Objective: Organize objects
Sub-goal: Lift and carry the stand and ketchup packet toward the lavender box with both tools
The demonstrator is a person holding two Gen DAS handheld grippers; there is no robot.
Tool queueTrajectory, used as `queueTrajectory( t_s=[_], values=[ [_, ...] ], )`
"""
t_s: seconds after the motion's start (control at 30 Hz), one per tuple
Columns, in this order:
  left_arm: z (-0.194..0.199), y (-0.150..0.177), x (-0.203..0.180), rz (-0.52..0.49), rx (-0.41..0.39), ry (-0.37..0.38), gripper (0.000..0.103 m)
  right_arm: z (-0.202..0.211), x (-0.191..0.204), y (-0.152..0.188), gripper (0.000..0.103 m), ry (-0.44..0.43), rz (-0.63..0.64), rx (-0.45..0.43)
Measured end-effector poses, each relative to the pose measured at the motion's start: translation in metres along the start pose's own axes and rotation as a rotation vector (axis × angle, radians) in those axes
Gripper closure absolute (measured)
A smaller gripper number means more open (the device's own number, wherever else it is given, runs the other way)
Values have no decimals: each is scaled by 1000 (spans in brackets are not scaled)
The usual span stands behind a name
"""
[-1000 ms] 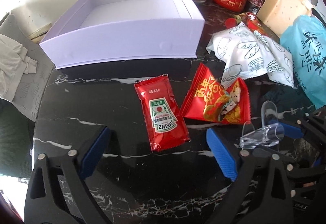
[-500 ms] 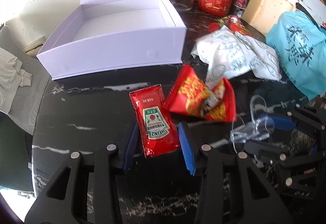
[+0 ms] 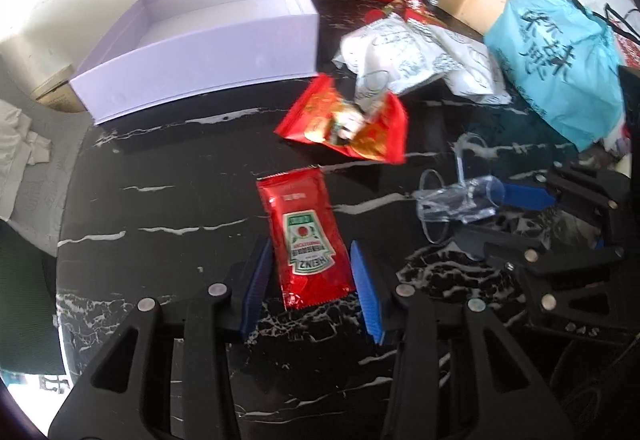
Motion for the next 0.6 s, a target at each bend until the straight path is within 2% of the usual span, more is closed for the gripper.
queueTrajectory(
  t_s=[0.03,0.1,0.2,0.5,0.6],
  values=[
    [0,0,-1,2,-4,-16,58,0,0,0,58,4,-1,0],
    [-2,0,-4,3,-2,-12,45,-1,2,-1,56,3,-2,-3],
    [-3,1,-7,5,-23,-10,38,-3,1,-4,32,-17,-24,-12],
    [-9,-2,-8,8,-59,-5,37,-10,-1,-11,31,11,-20,-29],
    [-9,-3,-8,4,-63,-1,40,-11,-1,-12,31,16,-11,-37]
  ],
)
Point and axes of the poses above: each gripper's, at about its wrist camera, not at the fingertips, and z roughly against the way its jaws point, x to its left, y to its underside, the point moved 3 cm from there along -z, roughly the way its jaws point, and after that the axes turned 13 degrees about z, right-handed, at the moved point
